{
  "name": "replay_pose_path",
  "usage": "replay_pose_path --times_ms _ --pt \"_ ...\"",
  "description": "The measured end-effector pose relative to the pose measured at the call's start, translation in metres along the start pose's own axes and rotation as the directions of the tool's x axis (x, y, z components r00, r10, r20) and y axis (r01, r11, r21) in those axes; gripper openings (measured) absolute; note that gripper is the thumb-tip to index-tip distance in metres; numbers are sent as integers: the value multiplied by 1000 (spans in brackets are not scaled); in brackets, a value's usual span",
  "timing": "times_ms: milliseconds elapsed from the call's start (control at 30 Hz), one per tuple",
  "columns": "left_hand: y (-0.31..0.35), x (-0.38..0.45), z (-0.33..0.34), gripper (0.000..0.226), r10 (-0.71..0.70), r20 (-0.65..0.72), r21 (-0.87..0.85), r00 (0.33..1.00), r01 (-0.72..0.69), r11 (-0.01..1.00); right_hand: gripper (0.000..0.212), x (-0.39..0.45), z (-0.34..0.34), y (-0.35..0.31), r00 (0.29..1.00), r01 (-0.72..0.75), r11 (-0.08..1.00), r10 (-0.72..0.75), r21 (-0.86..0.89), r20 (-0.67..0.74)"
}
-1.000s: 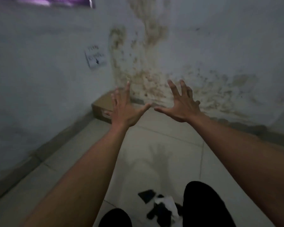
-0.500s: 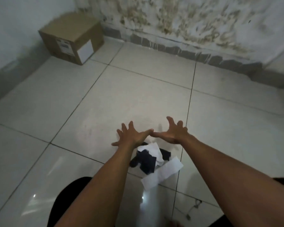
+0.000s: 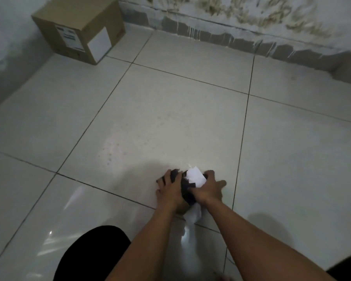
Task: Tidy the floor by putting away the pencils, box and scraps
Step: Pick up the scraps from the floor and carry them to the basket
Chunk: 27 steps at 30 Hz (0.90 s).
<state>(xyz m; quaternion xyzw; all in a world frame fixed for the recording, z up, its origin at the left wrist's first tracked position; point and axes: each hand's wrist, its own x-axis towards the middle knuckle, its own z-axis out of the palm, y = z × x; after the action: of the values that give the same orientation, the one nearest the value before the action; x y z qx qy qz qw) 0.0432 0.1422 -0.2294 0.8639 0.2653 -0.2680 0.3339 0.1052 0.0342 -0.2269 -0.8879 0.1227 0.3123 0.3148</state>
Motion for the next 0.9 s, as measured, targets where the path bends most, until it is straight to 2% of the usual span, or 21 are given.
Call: replay_pose_path --times_ms 133,233,333,433,600,700,767,867,900 --pt "5 -7 15 73 128 -189 -199 974 -166 966 38 1 13 -17 979 198 980 -199 20 53" --pt "4 -6 12 58 76 -253 -344 964 -164 925 32 2 14 -25 971 197 980 -201 39 130" --pt "-7 -6 10 63 -34 -280 -564 959 -136 814 24 7 7 -26 958 164 985 -172 55 230" --pt "-10 -10 3 80 -84 -286 -652 955 -130 747 29 9 -6 -26 933 186 981 -196 62 301" --pt "2 -21 -23 87 -74 -413 -695 908 -261 670 25 12 -34 -57 899 258 963 -268 73 346" --pt "8 -33 -44 67 -46 -517 -656 855 -361 663 18 5 -51 -92 880 331 943 -323 39 349" --pt "12 -42 -63 51 1 -571 -610 821 -424 669 6 -5 -57 -117 866 383 923 -370 31 335" --pt "18 -63 -95 67 76 -588 -554 805 -470 687 31 -28 -54 -158 862 417 904 -425 89 277" --pt "22 -69 -103 74 76 -587 -558 806 -471 683 34 -36 -51 -169 857 422 898 -440 123 268"
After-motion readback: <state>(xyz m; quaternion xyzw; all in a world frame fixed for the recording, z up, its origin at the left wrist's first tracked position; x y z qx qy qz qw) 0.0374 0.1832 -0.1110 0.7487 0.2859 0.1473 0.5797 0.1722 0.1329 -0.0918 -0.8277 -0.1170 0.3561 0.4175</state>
